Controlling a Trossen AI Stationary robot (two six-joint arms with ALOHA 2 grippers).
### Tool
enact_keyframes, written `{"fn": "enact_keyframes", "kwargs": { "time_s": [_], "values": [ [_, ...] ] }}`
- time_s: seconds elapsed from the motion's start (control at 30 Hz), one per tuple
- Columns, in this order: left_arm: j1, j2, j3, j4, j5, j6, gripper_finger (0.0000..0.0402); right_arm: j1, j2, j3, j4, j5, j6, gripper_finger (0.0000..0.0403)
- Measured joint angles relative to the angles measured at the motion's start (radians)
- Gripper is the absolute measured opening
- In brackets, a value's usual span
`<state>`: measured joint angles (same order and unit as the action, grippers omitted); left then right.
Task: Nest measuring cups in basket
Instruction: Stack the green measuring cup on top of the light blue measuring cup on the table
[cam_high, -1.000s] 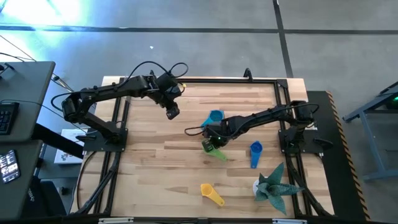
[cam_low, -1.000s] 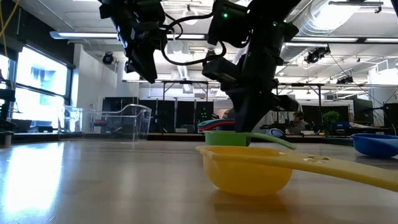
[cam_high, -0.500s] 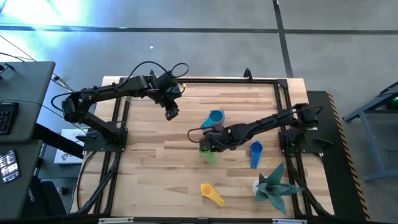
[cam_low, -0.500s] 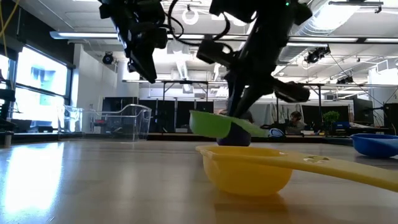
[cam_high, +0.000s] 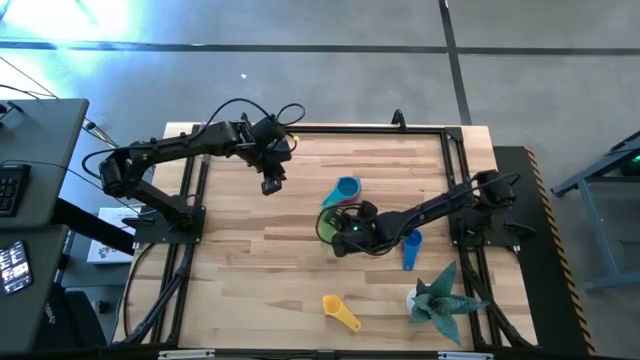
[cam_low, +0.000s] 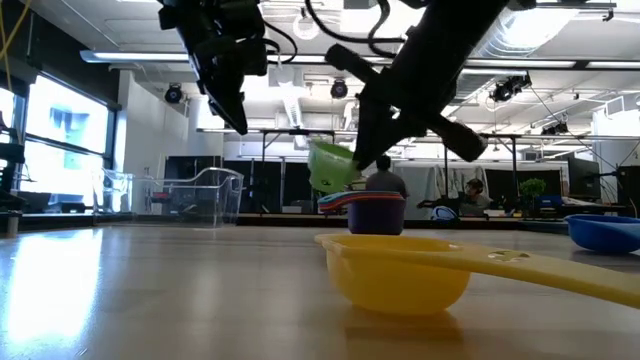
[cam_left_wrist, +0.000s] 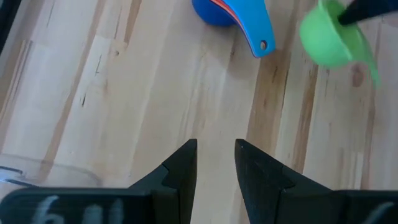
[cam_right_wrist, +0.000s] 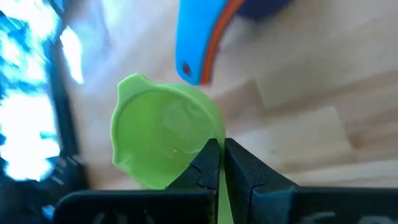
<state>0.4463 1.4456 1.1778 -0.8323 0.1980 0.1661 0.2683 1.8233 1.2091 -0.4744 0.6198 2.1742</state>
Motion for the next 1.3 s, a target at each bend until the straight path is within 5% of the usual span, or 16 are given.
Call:
{"fn": "enact_keyframes", "kwargs": {
  "time_s": [0.43,0.87,1.3],
  "values": [
    [0.001,0.0,0.0,-0.01,-0.001,0.029,0.0097,-0.073,0.0,0.0,-0.009,0.284,0.096,0.0],
    [0.002,0.0,0.0,-0.01,-0.001,0.029,0.0097,-0.113,-0.013,0.0,-0.071,0.279,0.089,0.0],
    [-0.013,0.034,0.0,0.152,0.004,0.012,0.0097,-0.145,-0.233,0.002,-0.389,0.316,-0.007,0.0]
  ]
}}
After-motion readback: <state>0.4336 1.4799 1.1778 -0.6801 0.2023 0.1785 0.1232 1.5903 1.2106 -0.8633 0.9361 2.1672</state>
